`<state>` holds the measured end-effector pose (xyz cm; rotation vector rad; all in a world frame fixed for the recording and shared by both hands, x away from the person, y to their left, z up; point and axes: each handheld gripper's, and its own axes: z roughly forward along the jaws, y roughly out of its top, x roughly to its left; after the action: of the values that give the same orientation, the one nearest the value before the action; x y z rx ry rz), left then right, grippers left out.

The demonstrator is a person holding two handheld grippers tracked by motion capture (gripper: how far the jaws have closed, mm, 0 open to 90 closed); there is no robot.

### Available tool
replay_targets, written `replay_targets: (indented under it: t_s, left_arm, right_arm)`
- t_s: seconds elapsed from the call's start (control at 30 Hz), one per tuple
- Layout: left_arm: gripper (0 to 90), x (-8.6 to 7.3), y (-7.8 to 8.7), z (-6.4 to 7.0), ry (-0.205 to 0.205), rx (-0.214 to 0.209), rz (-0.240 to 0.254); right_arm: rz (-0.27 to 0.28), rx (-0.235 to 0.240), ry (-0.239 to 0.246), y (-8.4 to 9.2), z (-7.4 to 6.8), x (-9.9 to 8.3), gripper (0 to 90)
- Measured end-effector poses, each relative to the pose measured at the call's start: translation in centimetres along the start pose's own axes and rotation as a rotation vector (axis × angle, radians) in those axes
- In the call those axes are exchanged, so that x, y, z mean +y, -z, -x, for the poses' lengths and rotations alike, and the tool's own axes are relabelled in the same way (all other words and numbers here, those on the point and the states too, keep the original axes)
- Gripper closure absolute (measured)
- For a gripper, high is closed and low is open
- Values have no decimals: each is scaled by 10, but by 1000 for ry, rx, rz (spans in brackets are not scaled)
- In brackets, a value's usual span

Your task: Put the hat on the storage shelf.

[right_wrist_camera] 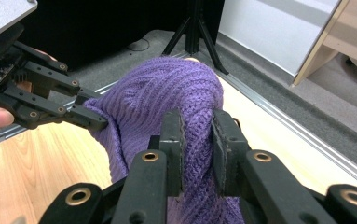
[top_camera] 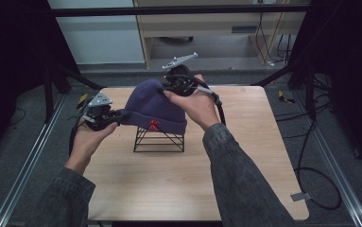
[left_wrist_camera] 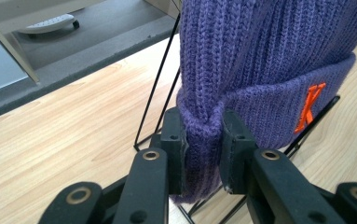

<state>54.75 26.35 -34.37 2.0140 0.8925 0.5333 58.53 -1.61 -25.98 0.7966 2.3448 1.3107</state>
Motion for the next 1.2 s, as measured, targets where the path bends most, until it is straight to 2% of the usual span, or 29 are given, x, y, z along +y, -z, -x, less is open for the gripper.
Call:
replay_targets:
  t_s: [0.33,0.7,1.2]
  left_arm:
    - [734,-17,-6,1,12,-11,-23]
    - [733,-30,-17,2,21,-22,-49]
    - [732,-43,-23,2,36,-37,-63]
  right_arm:
    - [-32,24,23,-4,-13,-7,760]
    - [-73,38,26,-13,-16,-19,759]
    - [-91,57,29,-16,-20,-30,759]
